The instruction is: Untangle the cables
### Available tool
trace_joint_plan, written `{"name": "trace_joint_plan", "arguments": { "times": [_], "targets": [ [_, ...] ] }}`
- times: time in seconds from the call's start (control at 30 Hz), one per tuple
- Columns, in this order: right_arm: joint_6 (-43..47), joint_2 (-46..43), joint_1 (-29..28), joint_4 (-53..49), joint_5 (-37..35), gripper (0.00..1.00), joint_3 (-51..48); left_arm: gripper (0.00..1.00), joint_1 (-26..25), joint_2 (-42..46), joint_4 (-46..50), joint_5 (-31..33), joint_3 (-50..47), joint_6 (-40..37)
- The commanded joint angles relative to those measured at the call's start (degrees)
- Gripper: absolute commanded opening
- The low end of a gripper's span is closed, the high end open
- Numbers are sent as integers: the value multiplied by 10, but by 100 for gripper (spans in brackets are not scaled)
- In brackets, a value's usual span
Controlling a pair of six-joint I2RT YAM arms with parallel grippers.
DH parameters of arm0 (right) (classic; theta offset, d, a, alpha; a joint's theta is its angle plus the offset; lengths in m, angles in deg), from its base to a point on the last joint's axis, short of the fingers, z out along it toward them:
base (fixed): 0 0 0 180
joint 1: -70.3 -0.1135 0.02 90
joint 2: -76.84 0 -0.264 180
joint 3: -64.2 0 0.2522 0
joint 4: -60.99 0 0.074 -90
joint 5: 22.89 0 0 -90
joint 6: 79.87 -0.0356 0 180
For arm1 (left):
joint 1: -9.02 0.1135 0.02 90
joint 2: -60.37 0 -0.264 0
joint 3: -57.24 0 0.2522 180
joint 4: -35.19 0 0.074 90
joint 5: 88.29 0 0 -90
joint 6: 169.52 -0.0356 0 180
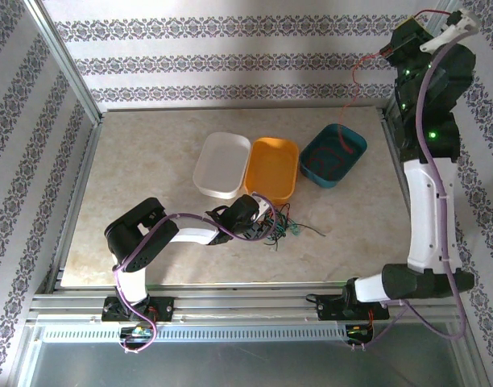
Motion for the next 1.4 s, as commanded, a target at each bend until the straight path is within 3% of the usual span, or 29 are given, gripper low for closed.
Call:
{"name": "trace_joint_plan", "arguments": {
  "times": [0.0, 0.1, 0.3, 0.63, 0.9, 1.23, 1.37],
  "targets": [
    [15, 53, -4, -54, -21, 0, 48, 71, 5, -16, 43, 17, -5, 1],
    [9, 93, -5, -85, -26, 0, 81, 71, 5, -16, 43, 18, -5, 0],
    [37, 122, -14, -80, -42, 0, 48, 72, 5, -15, 45, 20, -6, 0],
    [302, 117, -147, -38, -257, 0, 10, 72, 5, -17, 46, 16, -4, -2],
    [422, 128, -212, 2, -381, 0, -37, 72, 5, -15, 45, 17, -6, -1],
    [404, 138, -232, -4, -420, 0, -185, 72, 5, -15, 49, 16, -4, -2],
    [363, 154, -213, -29, -397, 0, -219, 72, 5, -15, 52, 14, -2, -3]
  ]
}}
